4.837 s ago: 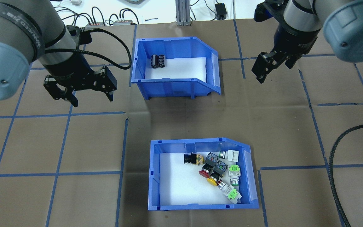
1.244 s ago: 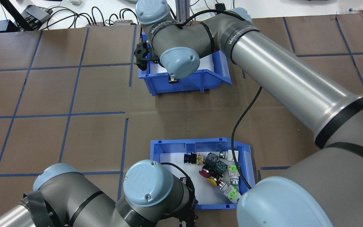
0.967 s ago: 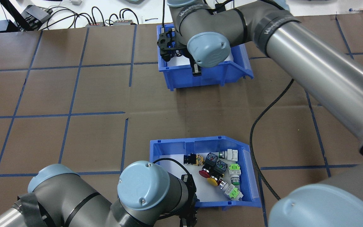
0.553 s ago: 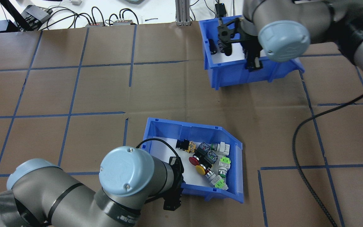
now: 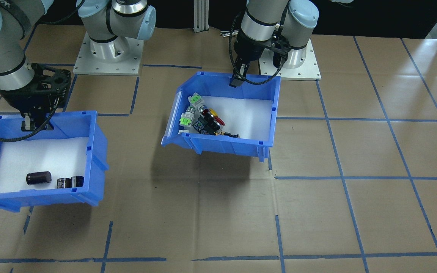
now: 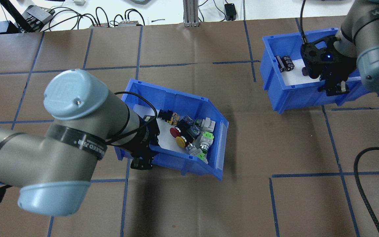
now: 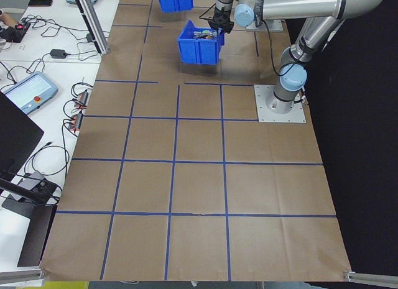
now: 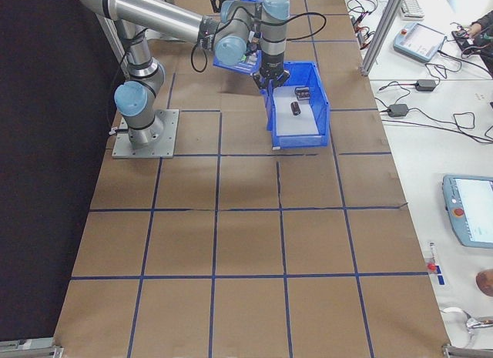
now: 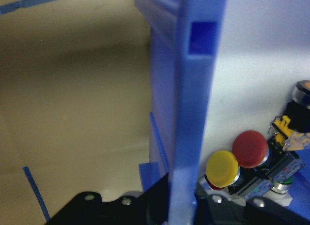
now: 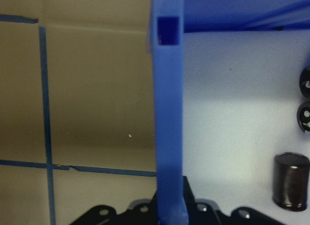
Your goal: Place button box in front
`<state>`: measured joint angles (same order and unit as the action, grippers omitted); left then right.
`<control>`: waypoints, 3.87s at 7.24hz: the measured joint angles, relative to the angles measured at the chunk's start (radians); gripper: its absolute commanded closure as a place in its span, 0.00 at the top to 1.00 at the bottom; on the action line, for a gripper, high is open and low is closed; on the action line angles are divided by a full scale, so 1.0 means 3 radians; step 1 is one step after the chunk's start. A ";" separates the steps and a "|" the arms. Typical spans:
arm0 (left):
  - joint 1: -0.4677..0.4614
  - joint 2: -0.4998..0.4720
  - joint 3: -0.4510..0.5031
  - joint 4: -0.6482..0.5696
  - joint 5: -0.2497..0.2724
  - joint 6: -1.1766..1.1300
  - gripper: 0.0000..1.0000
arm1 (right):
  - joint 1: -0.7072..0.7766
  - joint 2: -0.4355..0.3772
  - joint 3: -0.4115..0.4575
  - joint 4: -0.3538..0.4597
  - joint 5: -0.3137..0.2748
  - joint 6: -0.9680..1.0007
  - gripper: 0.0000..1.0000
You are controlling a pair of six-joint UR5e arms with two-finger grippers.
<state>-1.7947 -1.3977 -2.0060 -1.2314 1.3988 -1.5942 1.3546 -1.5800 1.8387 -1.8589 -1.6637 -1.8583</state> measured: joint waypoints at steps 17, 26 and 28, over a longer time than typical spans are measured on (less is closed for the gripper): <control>0.0020 -0.2941 0.3229 0.1013 -0.0444 -0.1046 0.02 | 0.0263 -0.1173 0.0921 0.0277 0.0152 0.0435 0.00; -0.0215 -0.2662 0.2419 0.1480 -0.0450 -0.1310 0.62 | 0.0950 -0.1005 0.0772 0.0651 0.0191 0.1345 0.00; -0.0180 -0.2333 0.2026 0.1485 -0.0555 -0.1116 0.92 | 0.1285 -0.0997 0.0935 0.0516 0.0183 0.1678 0.00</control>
<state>-1.8487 -2.0976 -1.3980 -0.7861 1.2324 -1.9291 1.7402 -1.8790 2.1191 -1.7042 -1.6089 -1.3548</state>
